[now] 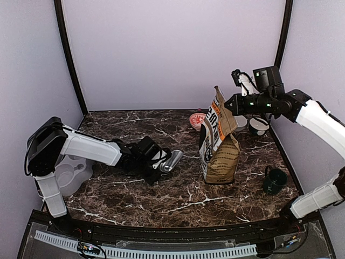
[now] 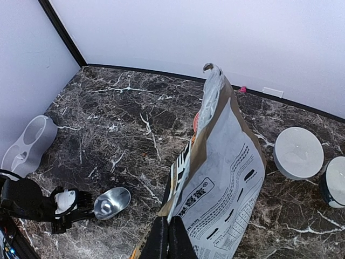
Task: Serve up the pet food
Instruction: Move the spatula to the center of the board.
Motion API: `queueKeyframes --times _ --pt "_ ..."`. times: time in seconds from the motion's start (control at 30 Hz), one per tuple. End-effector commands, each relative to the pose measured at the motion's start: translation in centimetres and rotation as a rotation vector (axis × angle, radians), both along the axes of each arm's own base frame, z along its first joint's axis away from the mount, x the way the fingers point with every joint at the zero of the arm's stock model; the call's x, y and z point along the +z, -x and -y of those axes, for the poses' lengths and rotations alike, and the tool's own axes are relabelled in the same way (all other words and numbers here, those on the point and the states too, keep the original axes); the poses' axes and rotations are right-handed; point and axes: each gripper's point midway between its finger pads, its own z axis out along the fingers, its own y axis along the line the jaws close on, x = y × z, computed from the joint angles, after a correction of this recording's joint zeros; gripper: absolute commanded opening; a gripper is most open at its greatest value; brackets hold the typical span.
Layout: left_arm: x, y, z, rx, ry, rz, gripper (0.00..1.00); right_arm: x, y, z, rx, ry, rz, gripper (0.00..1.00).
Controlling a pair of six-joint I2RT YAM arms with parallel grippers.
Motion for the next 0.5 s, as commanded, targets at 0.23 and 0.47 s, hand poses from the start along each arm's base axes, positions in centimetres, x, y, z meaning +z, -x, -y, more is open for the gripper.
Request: queueKeyframes --times 0.23,0.47 --pt "2.5 -3.4 -3.0 0.183 -0.008 0.051 0.0 2.2 -0.3 -1.2 0.057 -0.051 0.074 0.0" --pt "3.6 -6.8 -8.3 0.389 -0.025 0.056 0.0 2.9 0.0 -2.3 0.106 -0.095 0.081 0.0"
